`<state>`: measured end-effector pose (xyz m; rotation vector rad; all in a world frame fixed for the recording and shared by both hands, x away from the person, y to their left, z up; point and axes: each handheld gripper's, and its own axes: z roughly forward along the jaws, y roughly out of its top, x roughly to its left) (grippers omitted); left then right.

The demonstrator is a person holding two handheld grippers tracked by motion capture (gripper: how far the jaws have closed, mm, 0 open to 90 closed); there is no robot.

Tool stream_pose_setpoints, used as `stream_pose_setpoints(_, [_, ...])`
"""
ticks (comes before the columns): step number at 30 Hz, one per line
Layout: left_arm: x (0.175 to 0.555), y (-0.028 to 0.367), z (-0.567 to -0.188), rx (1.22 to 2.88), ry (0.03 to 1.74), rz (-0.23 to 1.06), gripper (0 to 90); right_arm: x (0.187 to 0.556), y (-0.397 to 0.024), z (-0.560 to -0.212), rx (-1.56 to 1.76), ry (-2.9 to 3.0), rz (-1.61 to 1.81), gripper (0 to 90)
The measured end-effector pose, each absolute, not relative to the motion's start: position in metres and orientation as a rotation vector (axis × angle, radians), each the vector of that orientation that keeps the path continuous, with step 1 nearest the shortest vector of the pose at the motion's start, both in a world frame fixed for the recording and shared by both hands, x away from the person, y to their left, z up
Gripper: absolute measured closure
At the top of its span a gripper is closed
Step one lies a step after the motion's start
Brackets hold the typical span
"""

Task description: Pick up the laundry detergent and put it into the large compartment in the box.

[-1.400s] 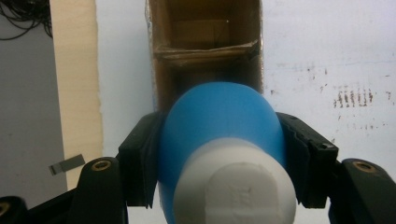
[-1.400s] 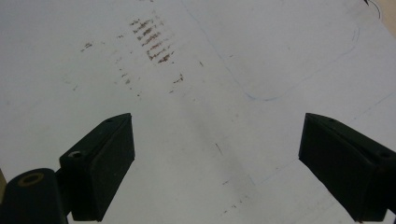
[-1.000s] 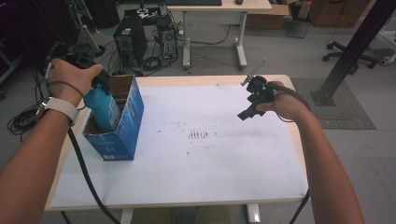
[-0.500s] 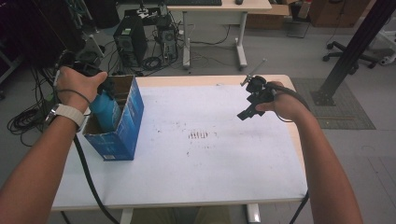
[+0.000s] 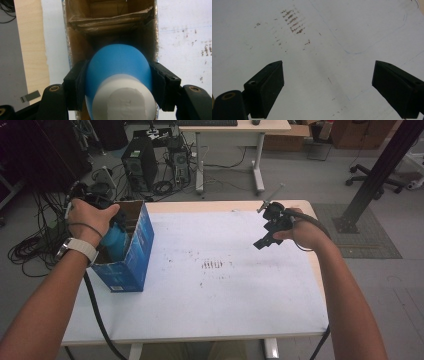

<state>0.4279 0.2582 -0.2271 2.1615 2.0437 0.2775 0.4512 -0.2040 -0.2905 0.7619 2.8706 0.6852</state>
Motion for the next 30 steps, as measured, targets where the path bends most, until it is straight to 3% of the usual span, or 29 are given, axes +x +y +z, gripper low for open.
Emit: stream_pose_setpoints(30, [0.428,0.258,-0.266,2.191,2.049,0.296,37.6,0.451,-0.203,-0.294,0.768,2.875,0.682,10.8])
